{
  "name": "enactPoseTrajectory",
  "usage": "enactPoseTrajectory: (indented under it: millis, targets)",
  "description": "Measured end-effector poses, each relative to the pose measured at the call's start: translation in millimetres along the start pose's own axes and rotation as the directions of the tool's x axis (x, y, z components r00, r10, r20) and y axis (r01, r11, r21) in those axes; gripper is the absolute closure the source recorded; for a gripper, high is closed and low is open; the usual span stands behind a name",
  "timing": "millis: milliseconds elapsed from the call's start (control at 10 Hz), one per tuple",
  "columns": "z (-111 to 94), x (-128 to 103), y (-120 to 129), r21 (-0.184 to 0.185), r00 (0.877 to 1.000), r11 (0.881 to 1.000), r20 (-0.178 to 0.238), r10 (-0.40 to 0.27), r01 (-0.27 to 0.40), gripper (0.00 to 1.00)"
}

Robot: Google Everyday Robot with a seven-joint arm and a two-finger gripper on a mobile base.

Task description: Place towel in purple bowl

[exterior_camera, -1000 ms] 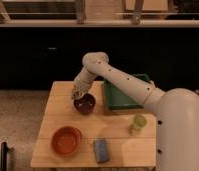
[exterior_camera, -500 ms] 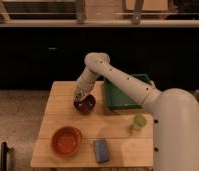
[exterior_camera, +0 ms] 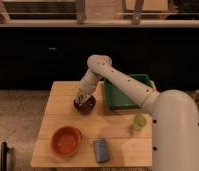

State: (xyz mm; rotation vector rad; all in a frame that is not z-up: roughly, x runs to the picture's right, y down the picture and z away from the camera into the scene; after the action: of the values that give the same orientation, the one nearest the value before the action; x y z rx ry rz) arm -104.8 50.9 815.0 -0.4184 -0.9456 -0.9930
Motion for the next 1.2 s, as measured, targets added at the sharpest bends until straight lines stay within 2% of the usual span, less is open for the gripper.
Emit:
enactPoseTrajectory:
  millis: [200, 600, 700, 900, 1200]
  targets:
    - [0.6, 1.7, -1.3, 0.002, 1.000, 1.000, 0.009, -0.001, 0.001, 0.70]
    - [5.1, 3.1, -4.6, -0.010, 1.000, 1.000, 0.026, -0.004, 0.005, 0.28]
    - [5.5, 3.2, -4.4, -0.012, 1.000, 1.000, 0.028, -0.004, 0.004, 0.22]
    - [4.6, 4.7, -3.5, -0.011, 1.000, 1.000, 0.023, -0.002, 0.002, 0.20]
    - [-4.3, 11.7, -1.7, 0.002, 1.000, 1.000, -0.006, 0.007, -0.007, 0.20]
